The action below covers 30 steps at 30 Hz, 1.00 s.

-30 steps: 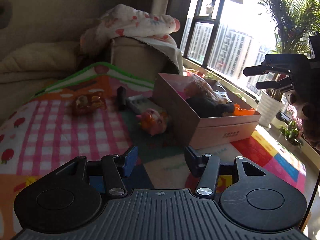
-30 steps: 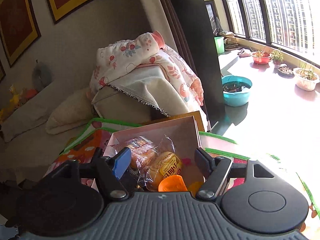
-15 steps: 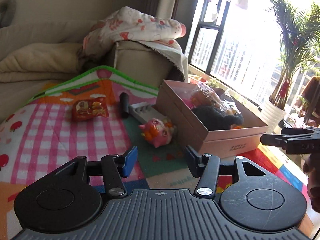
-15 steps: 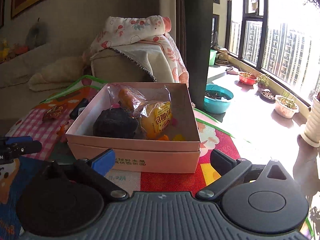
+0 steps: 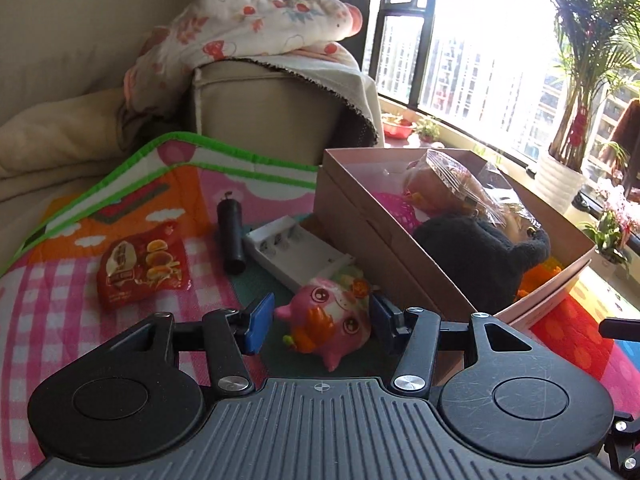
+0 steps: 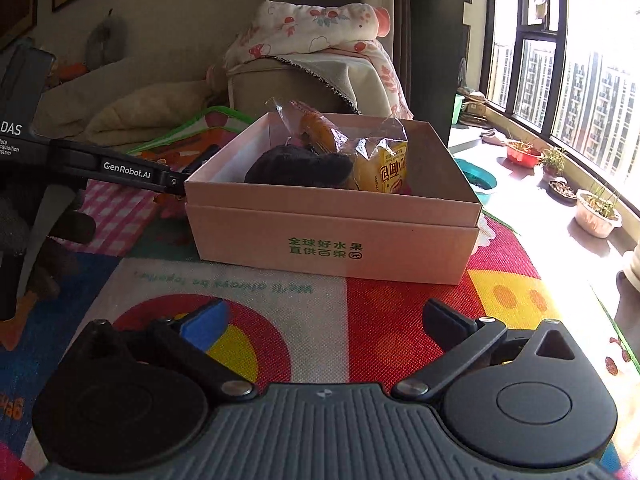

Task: Organize objects
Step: 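Lower the pumpkin toy into the pink box and open the right tool, then grasp the pink pig toy with the left tool while the right tool reaches for the white battery charger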

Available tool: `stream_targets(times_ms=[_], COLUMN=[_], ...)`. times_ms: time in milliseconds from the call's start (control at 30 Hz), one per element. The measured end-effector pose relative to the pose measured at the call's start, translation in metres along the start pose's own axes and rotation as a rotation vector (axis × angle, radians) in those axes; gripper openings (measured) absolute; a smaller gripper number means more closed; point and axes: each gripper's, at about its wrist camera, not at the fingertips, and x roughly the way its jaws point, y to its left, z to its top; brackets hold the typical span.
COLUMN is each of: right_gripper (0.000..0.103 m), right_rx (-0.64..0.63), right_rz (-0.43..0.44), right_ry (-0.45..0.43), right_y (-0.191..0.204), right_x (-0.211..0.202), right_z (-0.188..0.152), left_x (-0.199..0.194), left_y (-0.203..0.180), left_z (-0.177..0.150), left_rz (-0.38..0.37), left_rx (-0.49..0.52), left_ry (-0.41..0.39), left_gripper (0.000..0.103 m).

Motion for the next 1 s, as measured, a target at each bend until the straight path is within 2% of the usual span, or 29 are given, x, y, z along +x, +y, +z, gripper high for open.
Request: stream_targets(times_ms=[33, 167, 200, 233, 267, 367, 467, 533, 600, 700, 733, 767, 833, 900, 1000], right_gripper=[0.103, 0.103, 0.103, 0.103, 0.103, 0.103, 0.103, 0.103, 0.103, 0.103, 0.103, 0.103, 0.103, 0.103, 0.103], right_rx=[-0.005, -0.038, -0.044, -0.047, -0.050, -0.061, -0.065, -0.078, -0.112, -0.169, -0.188, -0.200, -0.212, -0.214, -0.241], right_rz=[0.003, -0.006, -0.008, -0.008, -0.006, -0.007, 0.021, 0.046, 0.066, 0.115, 0.133, 0.147, 0.180, 0.208, 0.169], right_ry=[-0.002, -0.007, -0.007, -0.007, -0.004, 0.010, 0.032, 0.036, 0.017, -0.027, -0.040, -0.045, -0.028, 0.005, 0.070], right_y=[0.001, 0.007, 0.008, 0.009, 0.009, 0.011, 0.014, 0.021, 0.032, 0.055, 0.066, 0.075, 0.091, 0.104, 0.122], right_x=[0.000, 0.000, 0.000, 0.000, 0.000, 0.001, 0.002, 0.001, -0.003, -0.008, -0.008, -0.007, 0.002, 0.018, 0.058], right_z=[0.000, -0.002, -0.002, -0.002, -0.001, -0.001, 0.003, 0.008, 0.018, 0.040, 0.051, 0.062, 0.089, 0.118, 0.164], left_x=[0.005, 0.017, 0.017, 0.016, 0.014, -0.001, -0.035, -0.063, -0.088, -0.112, -0.115, -0.116, -0.120, -0.122, -0.123], left_y=[0.000, 0.007, 0.010, 0.011, 0.012, 0.014, 0.026, 0.038, 0.056, 0.084, 0.092, 0.100, 0.110, 0.108, 0.104], left_z=[0.000, 0.001, 0.002, 0.001, 0.000, -0.009, -0.026, -0.041, -0.057, -0.079, -0.085, -0.092, -0.101, -0.103, -0.103], left_rz=[0.006, -0.037, -0.049, -0.061, -0.073, -0.065, -0.086, -0.051, 0.035, 0.151, 0.168, 0.172, 0.130, 0.136, 0.150], left_rx=[0.000, -0.078, -0.097, -0.109, -0.119, -0.146, -0.219, -0.257, -0.294, -0.362, -0.389, -0.418, -0.468, -0.458, -0.440], left_ry=[0.007, 0.032, 0.037, 0.039, 0.040, 0.037, 0.002, -0.036, -0.070, -0.099, -0.099, -0.100, -0.136, -0.154, -0.163], left_gripper=[0.062, 0.063, 0.061, 0.054, 0.053, 0.049, 0.048, 0.048, 0.047, 0.048, 0.048, 0.048, 0.048, 0.048, 0.048])
